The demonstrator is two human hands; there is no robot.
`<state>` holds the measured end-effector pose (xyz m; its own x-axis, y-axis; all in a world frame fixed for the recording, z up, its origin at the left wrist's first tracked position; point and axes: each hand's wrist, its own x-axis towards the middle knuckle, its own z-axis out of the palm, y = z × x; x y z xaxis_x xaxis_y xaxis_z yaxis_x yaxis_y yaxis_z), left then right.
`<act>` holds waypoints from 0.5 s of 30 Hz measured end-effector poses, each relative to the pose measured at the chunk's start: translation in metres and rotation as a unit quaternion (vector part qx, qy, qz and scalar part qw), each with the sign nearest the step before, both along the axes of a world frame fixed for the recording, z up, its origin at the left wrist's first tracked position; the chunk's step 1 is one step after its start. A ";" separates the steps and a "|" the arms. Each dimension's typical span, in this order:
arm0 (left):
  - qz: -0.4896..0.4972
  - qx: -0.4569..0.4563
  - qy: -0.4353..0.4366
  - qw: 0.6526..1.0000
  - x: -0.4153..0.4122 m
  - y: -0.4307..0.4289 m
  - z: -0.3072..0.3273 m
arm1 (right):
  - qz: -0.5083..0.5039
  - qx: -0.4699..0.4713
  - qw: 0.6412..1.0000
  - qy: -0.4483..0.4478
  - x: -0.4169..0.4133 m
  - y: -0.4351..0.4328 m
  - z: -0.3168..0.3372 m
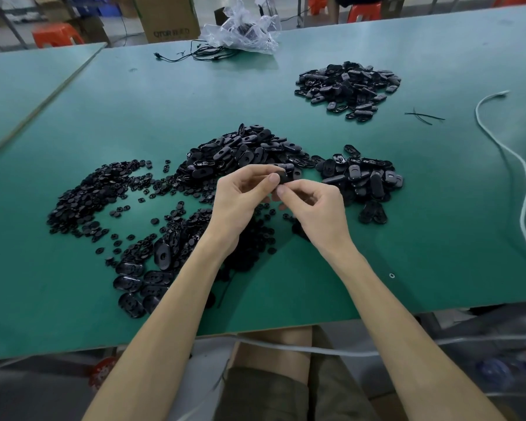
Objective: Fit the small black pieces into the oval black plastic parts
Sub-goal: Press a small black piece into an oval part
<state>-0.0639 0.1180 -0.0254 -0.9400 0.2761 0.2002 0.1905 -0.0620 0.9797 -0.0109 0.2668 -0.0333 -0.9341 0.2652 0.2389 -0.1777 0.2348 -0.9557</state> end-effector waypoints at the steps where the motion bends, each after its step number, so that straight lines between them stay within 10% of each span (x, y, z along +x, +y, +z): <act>1: 0.011 0.002 0.005 1.000 0.000 -0.001 0.000 | -0.004 0.006 1.000 -0.001 0.000 0.000 0.000; 15: -0.020 -0.048 0.026 0.998 0.001 0.001 -0.001 | -0.043 -0.052 0.997 0.023 -0.003 0.004 -0.005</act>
